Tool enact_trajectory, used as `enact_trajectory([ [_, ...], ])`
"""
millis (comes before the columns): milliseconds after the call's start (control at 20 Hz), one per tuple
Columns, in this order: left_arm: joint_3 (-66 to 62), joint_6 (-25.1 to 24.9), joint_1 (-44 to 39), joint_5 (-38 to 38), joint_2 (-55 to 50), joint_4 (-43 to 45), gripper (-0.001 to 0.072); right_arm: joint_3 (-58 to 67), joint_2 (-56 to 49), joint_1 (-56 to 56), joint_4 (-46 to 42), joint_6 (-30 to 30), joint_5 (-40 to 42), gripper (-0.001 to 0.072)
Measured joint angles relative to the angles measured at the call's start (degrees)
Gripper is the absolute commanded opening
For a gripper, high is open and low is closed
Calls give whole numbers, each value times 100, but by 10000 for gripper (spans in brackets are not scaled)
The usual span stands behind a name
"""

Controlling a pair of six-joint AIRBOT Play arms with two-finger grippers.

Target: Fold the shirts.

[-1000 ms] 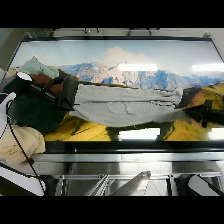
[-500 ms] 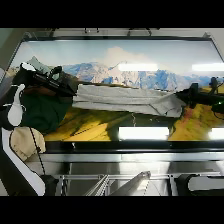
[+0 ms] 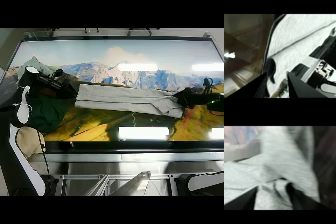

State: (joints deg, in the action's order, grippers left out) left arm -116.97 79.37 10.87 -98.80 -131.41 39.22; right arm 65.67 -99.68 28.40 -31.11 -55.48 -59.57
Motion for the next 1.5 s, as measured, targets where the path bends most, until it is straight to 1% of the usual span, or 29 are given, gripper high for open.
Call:
enact_trajectory([
  [150, -133, 13, 155, -155, 125, -603, 279, 553, 197, 221, -238, 219, -573, 628],
  [300, 131, -42, 323, -103, 450, -1010, 273, 826, 374, 422, -719, 240, -981, 628],
  [400, 323, -94, 387, -59, 632, -1158, 205, 885, 396, 496, -1259, 46, -1176, 629],
  [500, 444, -203, 341, -33, 761, -1235, 199, 852, 354, 544, -1749, -212, -1259, 629],
  [550, 476, -291, 269, -26, 804, -1261, 25, 798, 299, 557, -1928, -328, -1283, 629],
  [600, 505, -389, 160, -22, 835, -1279, -3, 734, 223, 553, -1982, -372, -1329, 629],
  [700, 535, -640, -140, 17, 872, -1296, -4, 640, 15, 505, -1980, -450, -1346, 628],
  [750, 544, -721, -302, 55, 881, -1314, -4, 619, -103, 474, -1781, -452, -1414, 628],
  [800, 549, -789, -468, 122, 887, -1318, -4, 601, -216, 435, -1600, -407, -1436, 601],
  [850, 553, -844, -664, 216, 896, -1333, -4, 588, -345, 387, -1370, -313, -1453, 510],
  [900, 557, -879, -857, 321, 898, -1333, -4, 573, -461, 354, -1165, -214, -1451, 449],
  [950, 560, -909, -1078, 457, 901, -1333, -4, 560, -568, 323, -960, -118, -1440, 318],
  [1000, 562, -944, -1305, 632, 905, -1333, -4, 555, -643, 299, -824, -28, -1388, 98],
  [1050, 562, -986, -1519, 802, 905, -1333, -4, 544, -713, 284, -702, 24, -1364, 37],
  [1100, 562, -1014, -1742, 1040, 905, -1296, -4, 553, -741, 278, -629, 76, -1375, 23],
  [1200, 562, -1043, -2238, 1635, 905, -920, -4, 619, -752, 280, -542, 138, -1436, 23],
  [1350, 562, -817, -2918, 2485, 850, -33, -3, 831, -595, 302, -350, 184, -1722, 23],
  [1500, 562, -527, -3440, 3123, 684, 573, -3, 1119, -295, 284, -109, 201, -2223, 23],
])
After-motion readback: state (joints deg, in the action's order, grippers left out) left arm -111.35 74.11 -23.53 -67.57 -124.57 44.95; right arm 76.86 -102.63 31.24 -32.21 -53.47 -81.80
